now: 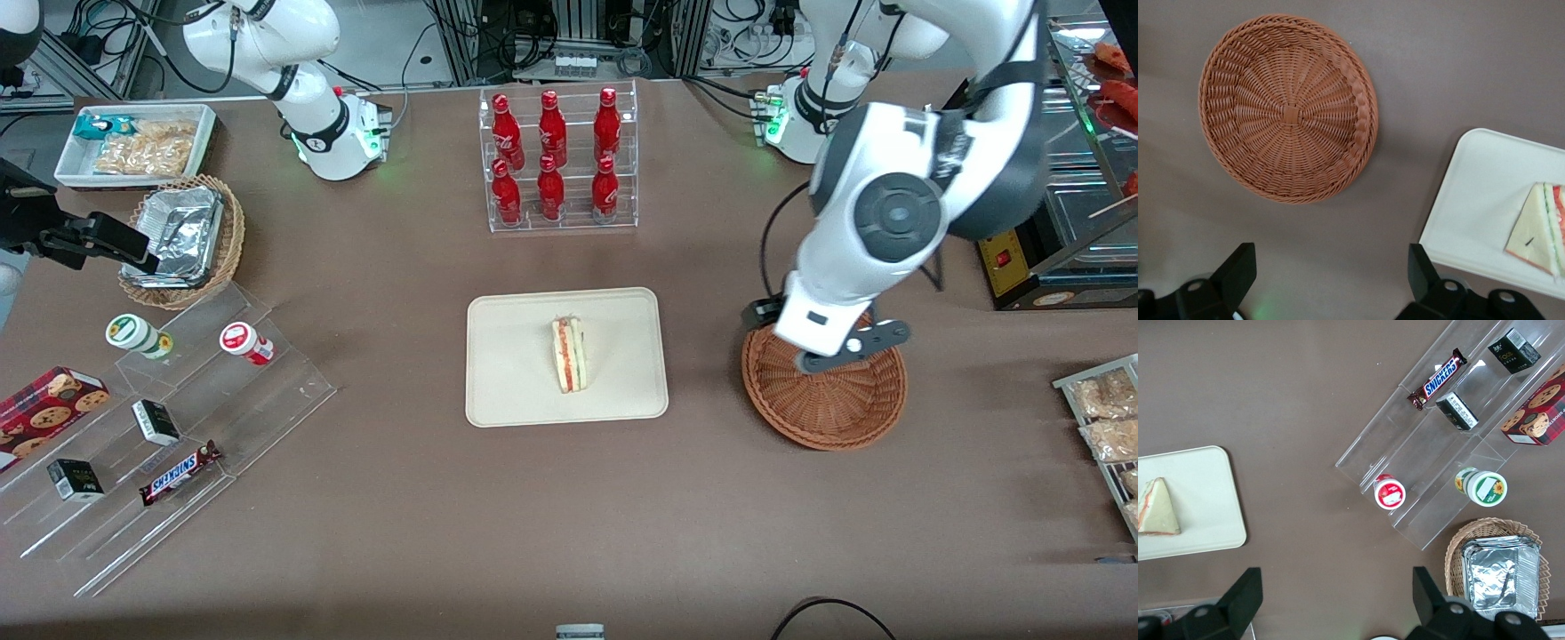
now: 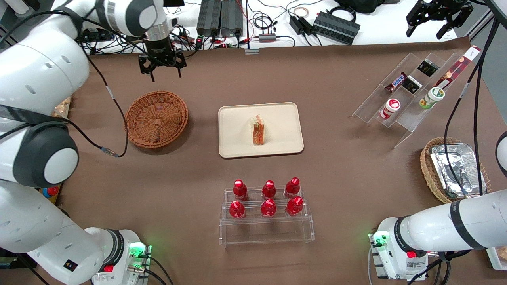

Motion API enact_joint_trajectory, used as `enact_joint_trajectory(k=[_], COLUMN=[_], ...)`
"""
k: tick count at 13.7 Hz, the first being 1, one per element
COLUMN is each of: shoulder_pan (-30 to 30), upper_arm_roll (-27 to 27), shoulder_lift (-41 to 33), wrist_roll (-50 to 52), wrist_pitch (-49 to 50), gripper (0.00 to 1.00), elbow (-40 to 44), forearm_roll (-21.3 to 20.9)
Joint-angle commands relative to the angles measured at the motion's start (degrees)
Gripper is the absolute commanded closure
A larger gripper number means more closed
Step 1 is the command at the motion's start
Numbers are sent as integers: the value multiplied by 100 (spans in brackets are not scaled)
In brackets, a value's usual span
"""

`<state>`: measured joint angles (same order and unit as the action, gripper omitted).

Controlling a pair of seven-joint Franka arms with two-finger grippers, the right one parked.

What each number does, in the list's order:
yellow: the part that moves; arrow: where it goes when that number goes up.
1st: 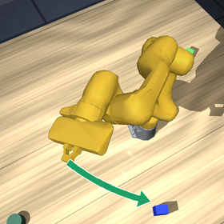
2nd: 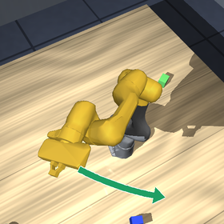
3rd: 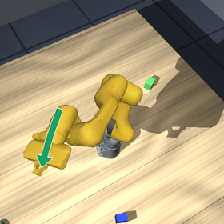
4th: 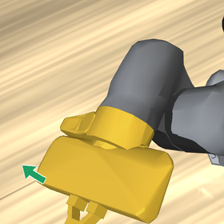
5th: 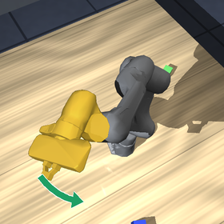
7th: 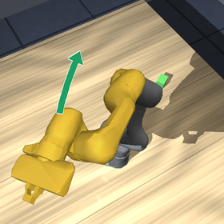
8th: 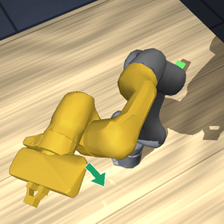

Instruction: Place sandwich from basket to tray

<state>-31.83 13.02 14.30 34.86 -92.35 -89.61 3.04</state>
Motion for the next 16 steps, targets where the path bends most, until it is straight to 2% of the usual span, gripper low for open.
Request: enact_joint_trajectory(k=[1, 4, 5, 7, 8, 12, 16], shoulder_pan=[729, 1931, 2222, 3178, 3444, 3693, 3876], upper_arm_roll=[-641, -1650, -1897, -2617, -2777, -2726, -2445], shoulder_lift=[-322, -603, -682, -823, -858, -1174, -1552], wrist_roll=[-514, -848, -954, -1383, -1612, -2113, -2800], wrist_pitch=[243, 567, 630, 779, 884, 1140, 1325], gripper=[0, 0, 0, 0, 0, 0, 0], elbow=[-145, -189, -189, -189, -180, -119, -101], forearm_roll=[-75, -426, -453, -453, -462, -462, -392])
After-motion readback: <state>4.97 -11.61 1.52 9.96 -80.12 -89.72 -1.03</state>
